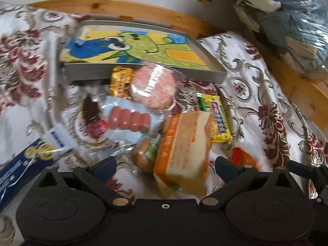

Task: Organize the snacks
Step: 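Grasp the orange bread pack with the left tool while the right tool grasps the red pack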

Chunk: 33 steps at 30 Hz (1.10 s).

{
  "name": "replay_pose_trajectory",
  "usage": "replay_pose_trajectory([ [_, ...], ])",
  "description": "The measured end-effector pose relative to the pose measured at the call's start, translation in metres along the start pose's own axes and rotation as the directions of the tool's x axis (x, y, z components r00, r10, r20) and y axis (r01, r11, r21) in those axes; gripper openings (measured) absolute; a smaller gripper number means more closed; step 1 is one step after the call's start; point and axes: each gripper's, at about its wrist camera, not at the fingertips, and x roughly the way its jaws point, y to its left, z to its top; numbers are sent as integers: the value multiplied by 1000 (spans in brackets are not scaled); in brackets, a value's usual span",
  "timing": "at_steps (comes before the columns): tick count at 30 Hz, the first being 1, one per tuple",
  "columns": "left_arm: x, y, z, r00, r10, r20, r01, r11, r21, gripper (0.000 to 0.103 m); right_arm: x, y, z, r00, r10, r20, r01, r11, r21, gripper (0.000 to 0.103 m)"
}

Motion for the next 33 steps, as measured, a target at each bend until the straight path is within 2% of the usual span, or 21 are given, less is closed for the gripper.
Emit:
replay_pose_trajectory([
  [2, 6, -2, 2, 1000, -20, -6, 20, 1000, 7, 96, 6, -4, -2, 998, 49, -37, -47, 998, 44, 97],
  [5, 11, -3, 4, 999, -46, -15, 46, 999, -1, 93, 16, -10, -6, 992, 86, -89, -77, 992, 103, 94],
  [8, 14, -5, 4, 996, -84, -25, 84, 997, 0, 90, 24, -20, -10, 983, 142, -113, -118, 974, 195, 93],
  [10, 18, -6, 4, 994, -103, -41, 103, 995, 3, 84, 28, -28, -13, 978, 187, -97, -158, 955, 252, 89],
  [11, 19, -7, 3, 992, -114, -48, 114, 993, 3, 83, 27, -30, -14, 976, 202, -81, -174, 948, 267, 83],
  [14, 20, -9, 3, 990, -132, -43, 133, 991, 15, 80, 25, -35, -13, 970, 241, -33, -222, 932, 287, 73],
  [18, 18, -6, 5, 989, -144, -33, 144, 990, -4, 71, 20, -37, -9, 959, 284, 20, -277, 913, 301, 61],
  [22, 23, -3, 8, 993, -117, -35, 116, 993, -18, 59, 20, -40, -4, 941, 334, 61, -335, 883, 328, 61],
  [30, 37, -1, 9, 990, -135, -48, 133, 990, -44, 61, 51, -35, -4, 909, 417, -10, -386, 850, 360, 59],
  [31, 39, 0, 9, 989, -139, -49, 137, 989, -49, 61, 53, -35, -4, 910, 414, -12, -382, 852, 358, 57],
  [33, 42, 0, 9, 988, -145, -53, 142, 989, -51, 62, 56, -35, -4, 913, 407, -17, -374, 854, 360, 46],
])
